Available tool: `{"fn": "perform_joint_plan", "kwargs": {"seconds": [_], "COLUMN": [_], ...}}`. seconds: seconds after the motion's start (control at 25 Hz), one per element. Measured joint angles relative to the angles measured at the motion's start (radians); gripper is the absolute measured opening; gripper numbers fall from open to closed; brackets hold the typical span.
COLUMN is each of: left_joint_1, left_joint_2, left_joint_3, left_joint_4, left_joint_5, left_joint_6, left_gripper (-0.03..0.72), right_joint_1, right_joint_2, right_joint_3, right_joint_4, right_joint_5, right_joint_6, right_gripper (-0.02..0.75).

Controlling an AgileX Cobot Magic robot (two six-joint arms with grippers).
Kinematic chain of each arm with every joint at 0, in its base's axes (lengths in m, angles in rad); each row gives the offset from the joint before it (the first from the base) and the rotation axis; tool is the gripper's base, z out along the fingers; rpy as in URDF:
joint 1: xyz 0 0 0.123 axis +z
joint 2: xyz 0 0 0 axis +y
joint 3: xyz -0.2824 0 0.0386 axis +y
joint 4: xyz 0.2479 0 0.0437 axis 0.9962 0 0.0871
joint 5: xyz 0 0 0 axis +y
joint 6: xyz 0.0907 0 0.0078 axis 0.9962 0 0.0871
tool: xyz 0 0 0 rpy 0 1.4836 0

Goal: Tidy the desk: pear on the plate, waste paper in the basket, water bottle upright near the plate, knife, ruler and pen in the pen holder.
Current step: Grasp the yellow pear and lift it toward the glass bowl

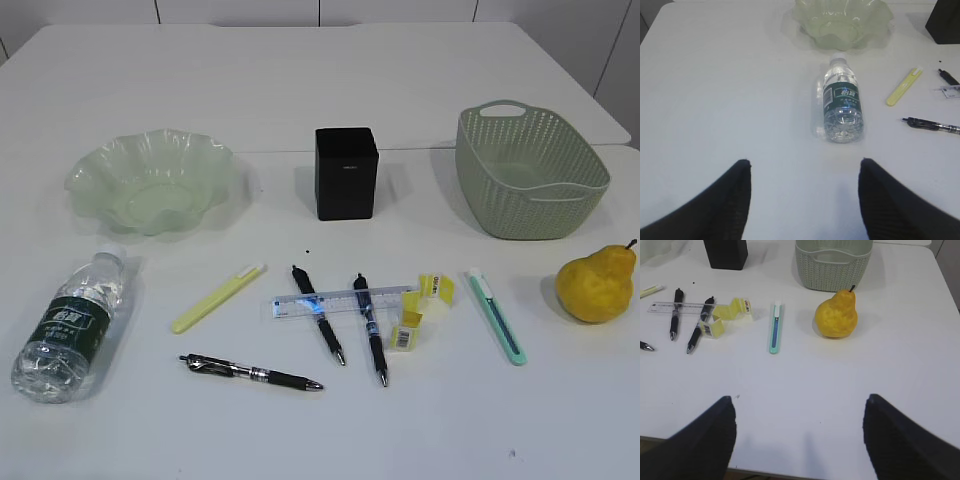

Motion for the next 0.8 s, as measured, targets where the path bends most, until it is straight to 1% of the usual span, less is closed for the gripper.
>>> {"fn": "perform_joint_plan", "kwargs": {"seconds": [0.8], "left_joint_1": [0.000], "left_joint_2": [0.000], "left_joint_3": [0.000], "left_joint_4": [-0.015], "left_joint_5": [0.000], "left_joint_6": [0.000], "left_gripper": [0.467], "right_joint_1": [0.000], "right_joint_2": [0.000], "right_joint_3": [0.000], "right_joint_4": [-0.011], "right_joint_5": [0.000], "right_joint_6": [0.005], "right_gripper": [0.586]}}
